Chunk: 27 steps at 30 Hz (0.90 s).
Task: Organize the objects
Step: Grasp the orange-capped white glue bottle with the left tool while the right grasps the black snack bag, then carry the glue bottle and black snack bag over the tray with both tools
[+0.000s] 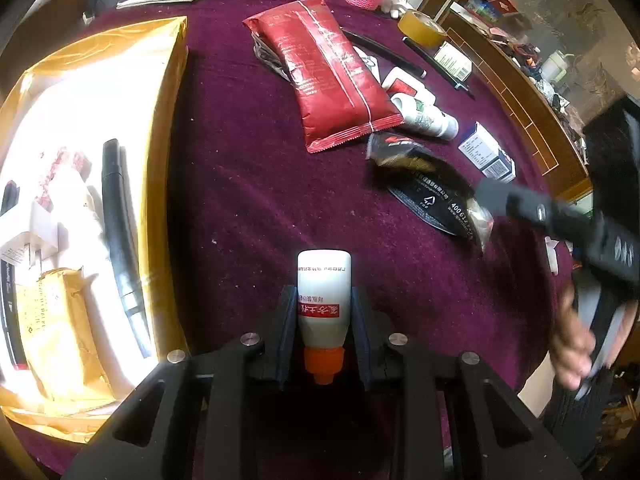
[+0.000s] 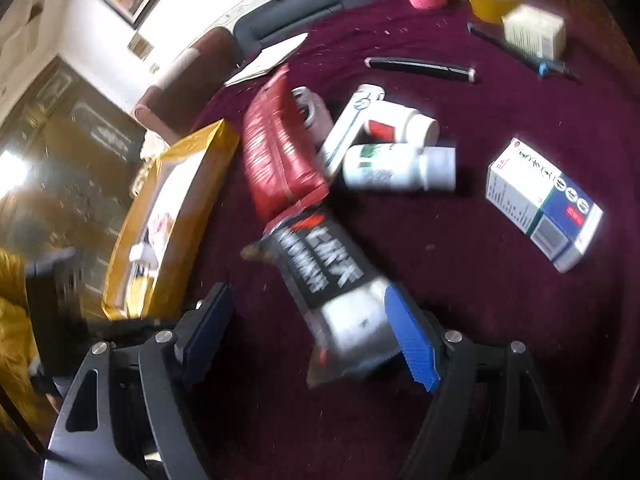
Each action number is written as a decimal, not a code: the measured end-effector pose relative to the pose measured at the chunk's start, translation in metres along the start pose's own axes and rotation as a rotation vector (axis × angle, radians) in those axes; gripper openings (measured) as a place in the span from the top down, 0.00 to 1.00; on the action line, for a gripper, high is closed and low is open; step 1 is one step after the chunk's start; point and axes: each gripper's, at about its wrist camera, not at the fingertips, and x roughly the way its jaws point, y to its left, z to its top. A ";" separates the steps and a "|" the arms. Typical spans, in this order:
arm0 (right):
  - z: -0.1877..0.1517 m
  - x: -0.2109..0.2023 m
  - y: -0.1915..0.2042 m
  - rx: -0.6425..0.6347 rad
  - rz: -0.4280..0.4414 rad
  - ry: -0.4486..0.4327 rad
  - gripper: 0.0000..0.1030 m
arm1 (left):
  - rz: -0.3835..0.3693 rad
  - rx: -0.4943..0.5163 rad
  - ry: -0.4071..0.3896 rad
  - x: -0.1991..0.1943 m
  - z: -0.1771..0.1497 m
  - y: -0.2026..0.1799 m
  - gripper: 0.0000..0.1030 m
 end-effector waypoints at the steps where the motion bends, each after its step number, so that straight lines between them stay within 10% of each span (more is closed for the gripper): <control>1: -0.002 0.000 0.004 -0.023 -0.025 -0.006 0.24 | 0.000 -0.001 -0.001 0.000 -0.001 0.000 0.78; 9: 0.004 0.029 0.001 -0.129 -0.201 0.014 0.28 | 0.013 0.001 -0.007 0.001 -0.001 -0.001 0.78; 11: 0.000 0.032 -0.001 -0.117 -0.176 0.027 0.53 | 0.024 0.009 -0.011 0.003 -0.001 -0.002 0.78; 14: -0.009 0.028 0.003 -0.108 -0.182 0.004 0.62 | 0.041 0.014 -0.021 0.005 -0.003 -0.005 0.78; 27: -0.044 -0.011 0.030 0.060 -0.085 -0.101 0.74 | 0.023 0.003 -0.071 -0.021 -0.006 -0.007 0.78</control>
